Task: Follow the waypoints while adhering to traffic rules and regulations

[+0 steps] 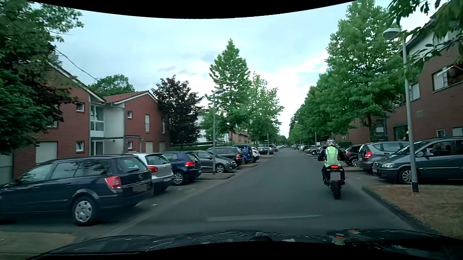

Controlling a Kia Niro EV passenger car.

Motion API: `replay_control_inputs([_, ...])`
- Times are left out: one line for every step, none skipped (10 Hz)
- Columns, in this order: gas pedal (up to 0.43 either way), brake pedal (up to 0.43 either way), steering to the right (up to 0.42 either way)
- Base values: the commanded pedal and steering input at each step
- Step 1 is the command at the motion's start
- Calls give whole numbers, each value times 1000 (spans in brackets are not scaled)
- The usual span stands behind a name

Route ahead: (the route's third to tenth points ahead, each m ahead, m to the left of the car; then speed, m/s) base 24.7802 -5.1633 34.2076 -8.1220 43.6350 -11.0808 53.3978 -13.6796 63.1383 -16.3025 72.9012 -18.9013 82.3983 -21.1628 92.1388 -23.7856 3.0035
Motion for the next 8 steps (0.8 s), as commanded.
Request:
replay_control_inputs([79, 0, 376])
replay_control_inputs([79, 0, 352])
replay_control_inputs([79, 0, 325])
replay_control_inputs([79, 0, 298])
replay_control_inputs([79, 0, 273])
replay_control_inputs([79, 0, 245])
replay_control_inputs([79, 0, 217])
replay_control_inputs([79, 0, 193])
